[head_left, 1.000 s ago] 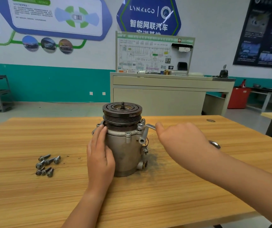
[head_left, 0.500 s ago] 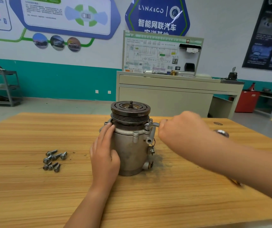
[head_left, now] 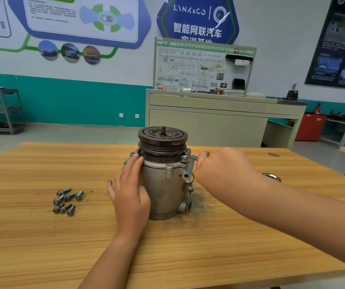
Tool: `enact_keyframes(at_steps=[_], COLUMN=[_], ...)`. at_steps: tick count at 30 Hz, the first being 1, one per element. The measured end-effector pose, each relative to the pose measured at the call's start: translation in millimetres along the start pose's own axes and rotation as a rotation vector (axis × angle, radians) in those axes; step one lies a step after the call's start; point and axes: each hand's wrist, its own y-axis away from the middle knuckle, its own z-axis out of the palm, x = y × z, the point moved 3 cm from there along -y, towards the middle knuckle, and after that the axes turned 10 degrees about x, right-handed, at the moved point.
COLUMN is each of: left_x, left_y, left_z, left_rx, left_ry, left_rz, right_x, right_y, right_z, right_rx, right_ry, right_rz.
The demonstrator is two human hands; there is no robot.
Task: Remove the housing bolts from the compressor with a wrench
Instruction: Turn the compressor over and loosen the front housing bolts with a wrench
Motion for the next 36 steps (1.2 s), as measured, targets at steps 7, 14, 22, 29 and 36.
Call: enact_keyframes(at_steps=[7,14,22,29,36], left_x=[-1.9,-5.3,-2.3,-0.4,-1.0], left_y=[2.6,0.6,3.0,1.7,2.0], left_z=[1.0,4.5,5.1,3.5,0.5], left_rx=[-0.009,0.012,0.030,0.004,-0.013], left_ry=[0.033,0.088,0.021,0.021,-0.012], left_rz=[-0.014,0.012,-0.037,-0.024,0.012], right_x=[32.2,47.7,27.4,55.6,65.1], right_y=[1.3,-52.9,-68.7,-25.4,16.5], right_z=[40.8,70.7,111.7,99.3,60.1], right_rx=[0.052,0.132,0.319,0.479,0.390], right_ry=[-0.049,-0.046,-0.271,-0.559,-0.875], right_rz=[0.104,0.180,0.335,0.502,0.579])
